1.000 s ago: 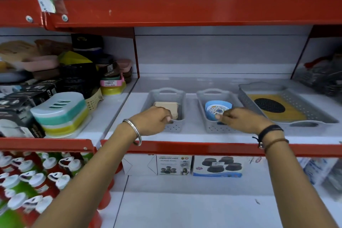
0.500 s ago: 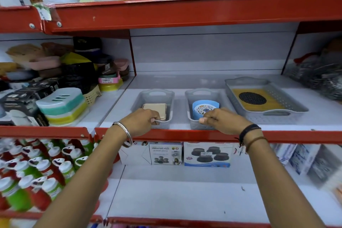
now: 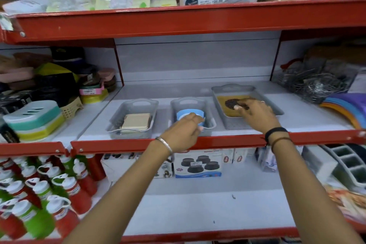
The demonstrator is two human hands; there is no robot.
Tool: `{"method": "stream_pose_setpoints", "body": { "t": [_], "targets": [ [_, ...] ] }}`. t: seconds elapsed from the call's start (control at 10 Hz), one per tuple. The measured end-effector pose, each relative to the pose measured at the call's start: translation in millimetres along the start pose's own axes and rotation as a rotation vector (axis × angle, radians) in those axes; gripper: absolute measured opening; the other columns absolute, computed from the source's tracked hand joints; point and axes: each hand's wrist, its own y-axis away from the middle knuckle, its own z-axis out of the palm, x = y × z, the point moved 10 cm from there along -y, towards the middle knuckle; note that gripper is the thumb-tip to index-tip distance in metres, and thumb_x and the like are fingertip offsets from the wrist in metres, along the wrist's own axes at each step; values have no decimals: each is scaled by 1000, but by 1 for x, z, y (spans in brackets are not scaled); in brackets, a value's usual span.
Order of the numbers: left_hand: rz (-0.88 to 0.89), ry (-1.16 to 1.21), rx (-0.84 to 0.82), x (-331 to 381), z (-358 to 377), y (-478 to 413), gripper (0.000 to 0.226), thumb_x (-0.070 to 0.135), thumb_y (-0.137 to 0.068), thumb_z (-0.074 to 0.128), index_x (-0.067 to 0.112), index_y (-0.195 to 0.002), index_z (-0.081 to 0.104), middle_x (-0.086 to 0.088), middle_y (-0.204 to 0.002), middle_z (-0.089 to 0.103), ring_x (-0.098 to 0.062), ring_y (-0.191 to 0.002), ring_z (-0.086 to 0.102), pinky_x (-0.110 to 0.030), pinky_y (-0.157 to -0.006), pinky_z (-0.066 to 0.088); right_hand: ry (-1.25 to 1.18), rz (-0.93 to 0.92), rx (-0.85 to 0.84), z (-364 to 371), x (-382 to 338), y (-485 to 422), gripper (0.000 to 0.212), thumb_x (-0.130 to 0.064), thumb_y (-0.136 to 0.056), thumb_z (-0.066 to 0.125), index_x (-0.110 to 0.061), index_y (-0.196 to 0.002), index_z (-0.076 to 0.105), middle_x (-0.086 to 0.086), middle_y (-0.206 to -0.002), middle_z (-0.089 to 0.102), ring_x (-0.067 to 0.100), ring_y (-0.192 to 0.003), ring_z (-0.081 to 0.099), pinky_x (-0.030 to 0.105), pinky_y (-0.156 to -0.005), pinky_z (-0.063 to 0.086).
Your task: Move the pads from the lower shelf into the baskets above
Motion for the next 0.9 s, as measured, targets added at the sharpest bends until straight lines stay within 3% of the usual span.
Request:
{"method": "stream_pose_setpoints", "body": {
  "t": [0.1, 0.2, 0.3, 0.4, 0.5, 0.7, 0.8, 0.9],
  "targets": [
    [-96, -193, 49, 7, 20, -12, 33, 25, -98, 32, 9, -119, 51, -15, -127, 58, -33, -118, 52, -44, -94, 42, 55, 60, -209, 18, 27, 6, 45, -48, -94, 39, -14, -101, 66, 19, -116, 65, 38, -116, 53, 48, -101, 33],
    [-225, -280, 155, 4, 20, -15, 33, 27, -97, 32, 11, -118, 53, -14, -124, 60, -33, -117, 52, -46, -93, 39, 32, 0, -213, 19, 25, 8, 39, -47, -95, 37, -18, -81, 59, 19, -107, 67, 35, -110, 56, 45, -98, 35],
    [-292, -299, 164, 0, 22, -18, 33, 26, -95, 35, 11, -118, 54, -14, -123, 60, -33, -115, 53, -45, -93, 38, -10, -45, -194, 15, 25, 14, 39, -44, -95, 39, -14, -76, 56, 18, -93, 66, 34, -101, 59, 41, -90, 38],
    [-312, -315, 167, 2, 20, -18, 33, 22, -93, 38, 10, -118, 54, -15, -124, 60, -33, -115, 53, -45, -93, 38, -2, -112, -121, 8, 30, 26, 41, -40, -96, 40, -7, -81, 60, 19, -94, 68, 34, -94, 60, 38, -81, 38],
    [-335, -300, 153, 6, 17, -14, 33, 21, -92, 38, 8, -117, 55, -17, -125, 59, -34, -117, 52, -46, -95, 38, -1, -119, -117, 4, 35, 40, 41, -38, -96, 40, -5, -84, 62, 17, -95, 68, 33, -95, 59, 38, -81, 35],
    [-351, -213, 102, 5, 17, -8, 33, 26, -94, 35, 8, -112, 57, -17, -122, 61, -36, -116, 53, -49, -100, 36, 25, -77, -190, 2, 32, 48, 42, -42, -96, 39, -8, -89, 63, 12, -99, 66, 32, -103, 59, 43, -96, 35],
    [-247, -71, 222, 11, 0, 0, 28, 23, -94, 36, 9, -100, 59, -14, -109, 65, -36, -108, 57, -47, -93, 43, 9, -183, 7, -28, 0, 52, 31, -39, -93, 47, -17, -108, 64, 4, -116, 66, 27, -111, 57, 44, -104, 32],
    [-127, -68, 457, 22, -38, 10, 29, 26, -92, 39, 9, -104, 59, -13, -110, 64, -33, -106, 58, -43, -93, 44, -128, -303, 228, -77, -44, 55, 31, -33, -95, 47, -14, -116, 60, 6, -122, 65, 25, -115, 57, 43, -104, 33]
  ]
}}
